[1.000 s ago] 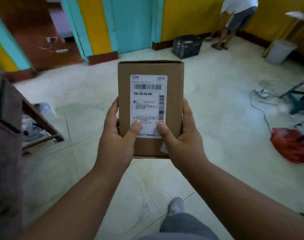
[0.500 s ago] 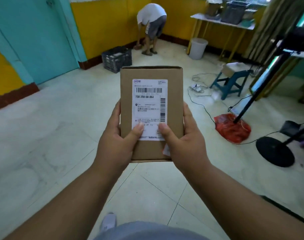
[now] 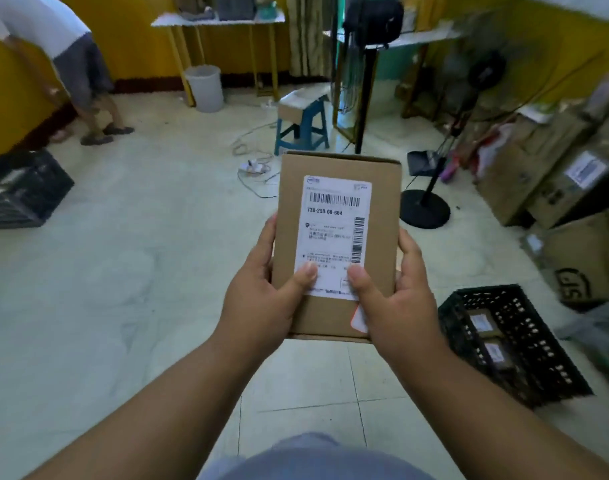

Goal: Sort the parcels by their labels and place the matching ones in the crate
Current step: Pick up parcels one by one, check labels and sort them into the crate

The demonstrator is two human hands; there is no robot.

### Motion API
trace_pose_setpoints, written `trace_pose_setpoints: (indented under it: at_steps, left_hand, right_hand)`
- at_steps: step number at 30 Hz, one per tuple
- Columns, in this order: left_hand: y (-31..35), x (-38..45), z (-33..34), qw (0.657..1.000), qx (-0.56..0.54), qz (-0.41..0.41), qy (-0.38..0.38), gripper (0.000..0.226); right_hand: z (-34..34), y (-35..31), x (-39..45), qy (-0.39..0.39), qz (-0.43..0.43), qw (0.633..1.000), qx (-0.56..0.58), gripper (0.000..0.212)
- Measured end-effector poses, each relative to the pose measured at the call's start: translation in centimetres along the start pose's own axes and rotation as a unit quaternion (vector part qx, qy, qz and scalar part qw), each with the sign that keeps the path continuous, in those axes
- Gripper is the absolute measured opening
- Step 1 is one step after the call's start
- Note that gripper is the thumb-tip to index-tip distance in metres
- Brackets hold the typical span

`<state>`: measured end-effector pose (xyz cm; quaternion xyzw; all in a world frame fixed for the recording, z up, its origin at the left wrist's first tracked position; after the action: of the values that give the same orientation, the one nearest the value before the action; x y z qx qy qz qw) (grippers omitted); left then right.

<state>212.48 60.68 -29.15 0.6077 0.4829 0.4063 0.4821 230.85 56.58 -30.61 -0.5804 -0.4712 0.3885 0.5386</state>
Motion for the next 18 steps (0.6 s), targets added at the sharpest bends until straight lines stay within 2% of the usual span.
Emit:
trace_pose_setpoints:
  at_steps: [4,11,14,18]
  left_hand:
    - [-0.3,3.2,5.1,0.991,0.023,0.007,-0.129,0.073]
    - [0.5,3.7,19.1,0.945,0.008,0.011,-0.327,0.073]
    - [1.6,4.3,24.5,0.929,0.017,0.022,-0.368,0.069]
    - [2.7,6.6,29.4,0.932,0.032,0.029,-0.360,0.070]
  right_hand:
    - [-4.2,1.4,-1.5,0.128,0.022,0.991,-0.025,0.066]
    - [-14.7,3.3,-7.0,0.314,0.064,0.947,-0.036,0.068]
    - [-19.3,4.1,-7.3,0.351,0.079,0.931,-0.052,0.069]
    - [-24.3,5.2,-4.6,0.347,0.086,0.932,-0.055,0.067]
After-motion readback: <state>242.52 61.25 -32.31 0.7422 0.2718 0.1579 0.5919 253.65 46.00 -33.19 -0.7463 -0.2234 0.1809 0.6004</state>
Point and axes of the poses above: each hand's wrist, its own x-axis towards the middle knuckle, its own z-axis out of the palm, y = z × x, the point moved 7 cm from there along x, towards the middle knuckle, and after that the axes turned 5 degrees about -y, right-handed, at the moved point
